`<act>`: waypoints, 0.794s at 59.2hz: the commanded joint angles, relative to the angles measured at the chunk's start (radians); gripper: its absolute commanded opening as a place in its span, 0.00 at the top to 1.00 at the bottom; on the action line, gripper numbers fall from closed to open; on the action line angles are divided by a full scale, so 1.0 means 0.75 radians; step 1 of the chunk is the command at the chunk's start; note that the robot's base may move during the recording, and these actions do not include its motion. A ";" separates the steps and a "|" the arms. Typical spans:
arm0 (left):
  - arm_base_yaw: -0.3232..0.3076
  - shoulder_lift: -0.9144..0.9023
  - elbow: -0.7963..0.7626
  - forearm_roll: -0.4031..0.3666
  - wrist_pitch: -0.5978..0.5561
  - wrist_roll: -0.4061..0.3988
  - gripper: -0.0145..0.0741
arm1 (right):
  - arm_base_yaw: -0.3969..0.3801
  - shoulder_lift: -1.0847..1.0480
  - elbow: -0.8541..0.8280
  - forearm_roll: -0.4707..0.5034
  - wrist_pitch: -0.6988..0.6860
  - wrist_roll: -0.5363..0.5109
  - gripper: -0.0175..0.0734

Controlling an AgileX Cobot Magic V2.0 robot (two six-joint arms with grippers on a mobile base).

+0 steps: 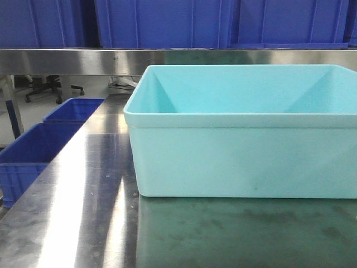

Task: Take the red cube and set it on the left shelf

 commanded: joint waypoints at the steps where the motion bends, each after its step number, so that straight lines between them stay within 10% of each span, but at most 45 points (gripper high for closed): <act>1: -0.009 -0.021 0.031 -0.004 -0.117 -0.001 0.72 | 0.015 -0.014 -0.027 -0.012 -0.197 0.000 0.75; 29: -0.009 -0.021 0.031 -0.004 -0.117 -0.001 0.72 | 0.117 0.763 -0.518 -0.011 -0.371 0.000 0.75; 47: -0.009 -0.021 0.031 -0.004 -0.117 -0.001 0.72 | 0.193 1.290 -1.081 -0.011 -0.046 0.000 0.75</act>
